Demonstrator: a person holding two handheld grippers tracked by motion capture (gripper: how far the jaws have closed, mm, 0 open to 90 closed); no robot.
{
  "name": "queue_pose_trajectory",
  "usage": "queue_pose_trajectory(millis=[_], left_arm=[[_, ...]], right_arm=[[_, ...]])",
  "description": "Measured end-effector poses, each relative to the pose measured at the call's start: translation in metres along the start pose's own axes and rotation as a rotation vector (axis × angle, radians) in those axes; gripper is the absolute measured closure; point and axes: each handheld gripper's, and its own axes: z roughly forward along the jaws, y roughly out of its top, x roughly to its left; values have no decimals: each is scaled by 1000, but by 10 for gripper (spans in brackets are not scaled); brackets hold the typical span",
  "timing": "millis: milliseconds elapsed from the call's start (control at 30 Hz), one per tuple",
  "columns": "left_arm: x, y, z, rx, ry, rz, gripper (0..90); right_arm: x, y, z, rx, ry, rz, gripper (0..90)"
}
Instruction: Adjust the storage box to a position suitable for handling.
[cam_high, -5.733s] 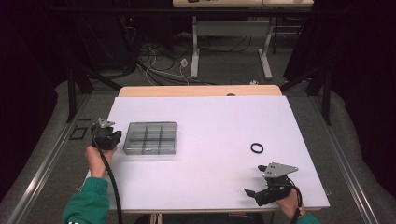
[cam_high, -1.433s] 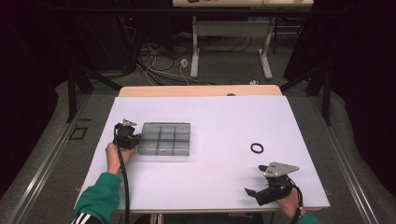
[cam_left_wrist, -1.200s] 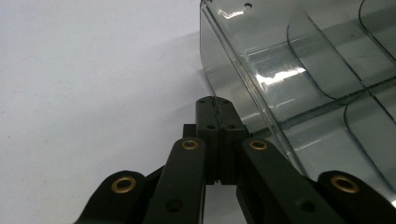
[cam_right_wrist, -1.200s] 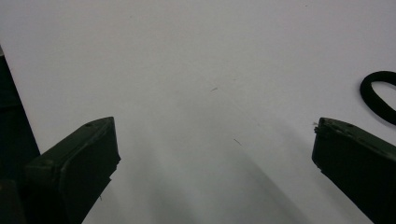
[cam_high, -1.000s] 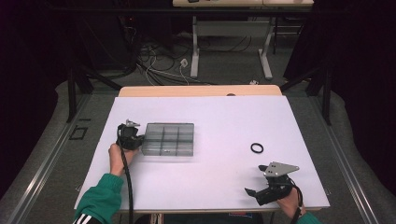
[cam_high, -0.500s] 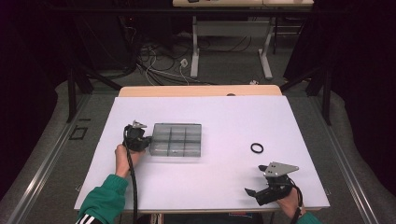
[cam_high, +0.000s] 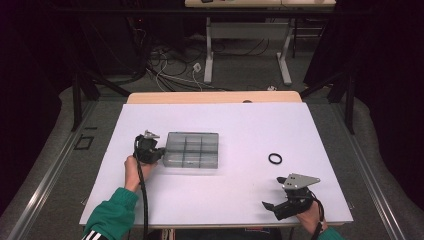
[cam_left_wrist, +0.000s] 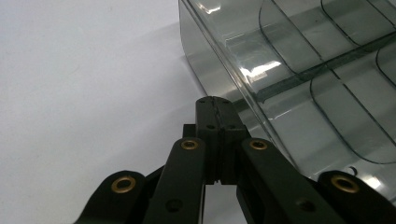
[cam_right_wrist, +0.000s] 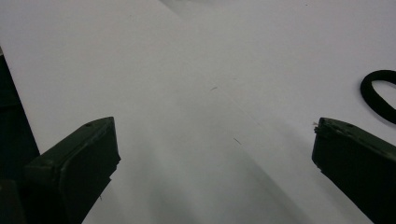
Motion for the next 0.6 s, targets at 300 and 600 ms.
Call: queue_pose_trajectory(millis=[300, 600], left_arm=[[-13, -1, 3, 3, -32, 4, 900], [-27, 0, 6, -4, -65, 15, 900]], right_arm=[[0, 0, 0, -1, -1, -3, 0], [-1, 0, 1, 7, 5, -4, 0]])
